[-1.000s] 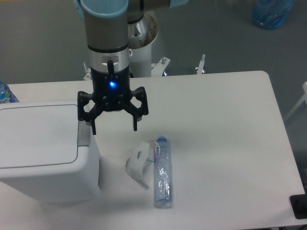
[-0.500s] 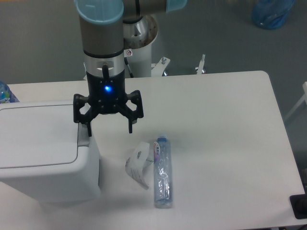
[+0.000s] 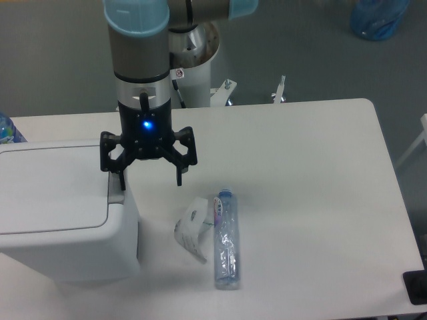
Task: Open the trash can
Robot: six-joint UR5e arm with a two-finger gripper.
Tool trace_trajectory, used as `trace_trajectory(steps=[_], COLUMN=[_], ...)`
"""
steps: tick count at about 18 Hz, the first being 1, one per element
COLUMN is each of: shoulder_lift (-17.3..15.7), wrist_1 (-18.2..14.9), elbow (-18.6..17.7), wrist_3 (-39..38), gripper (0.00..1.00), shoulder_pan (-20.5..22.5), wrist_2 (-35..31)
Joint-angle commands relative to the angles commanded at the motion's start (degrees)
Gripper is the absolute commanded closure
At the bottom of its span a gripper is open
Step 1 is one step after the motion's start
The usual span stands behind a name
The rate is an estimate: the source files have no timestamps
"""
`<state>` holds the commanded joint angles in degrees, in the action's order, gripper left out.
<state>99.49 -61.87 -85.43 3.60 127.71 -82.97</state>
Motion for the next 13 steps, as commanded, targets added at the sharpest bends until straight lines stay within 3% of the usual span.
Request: trace_trajectory(steps=[13], shoulder_lift=[0.00], wrist_1=[0.00], elbow=[-0.18], wrist_3=[0.00], gripper=[0.00], shoulder_pan=[-0.53], wrist_2=[0.00])
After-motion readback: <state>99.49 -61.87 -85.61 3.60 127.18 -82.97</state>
